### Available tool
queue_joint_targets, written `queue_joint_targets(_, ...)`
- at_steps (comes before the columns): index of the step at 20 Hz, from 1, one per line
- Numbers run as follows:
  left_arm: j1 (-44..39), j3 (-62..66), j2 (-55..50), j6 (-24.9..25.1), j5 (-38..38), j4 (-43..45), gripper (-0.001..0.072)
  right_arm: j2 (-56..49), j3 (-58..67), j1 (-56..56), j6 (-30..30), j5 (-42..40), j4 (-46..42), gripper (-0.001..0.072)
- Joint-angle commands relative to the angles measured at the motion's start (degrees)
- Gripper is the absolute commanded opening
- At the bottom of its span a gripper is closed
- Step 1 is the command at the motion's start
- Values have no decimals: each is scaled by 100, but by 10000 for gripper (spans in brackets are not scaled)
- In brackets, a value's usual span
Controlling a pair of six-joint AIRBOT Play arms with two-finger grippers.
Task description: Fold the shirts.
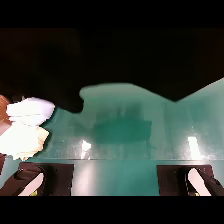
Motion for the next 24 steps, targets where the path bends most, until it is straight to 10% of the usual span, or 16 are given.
queue_joint_targets(1,4,173,262,-85,275,417,25,-205,603,-409,11,337,31,13)
queue_joint_targets(12,7,-4723,-881,-763,-79,1141,26,-1928,-1700,1738,546,776,-1167,12)
queue_joint_targets(24,7,-3547,-4430,-452,1563,1106,26,-5313,-787,2205,199,-673,-1156,12)
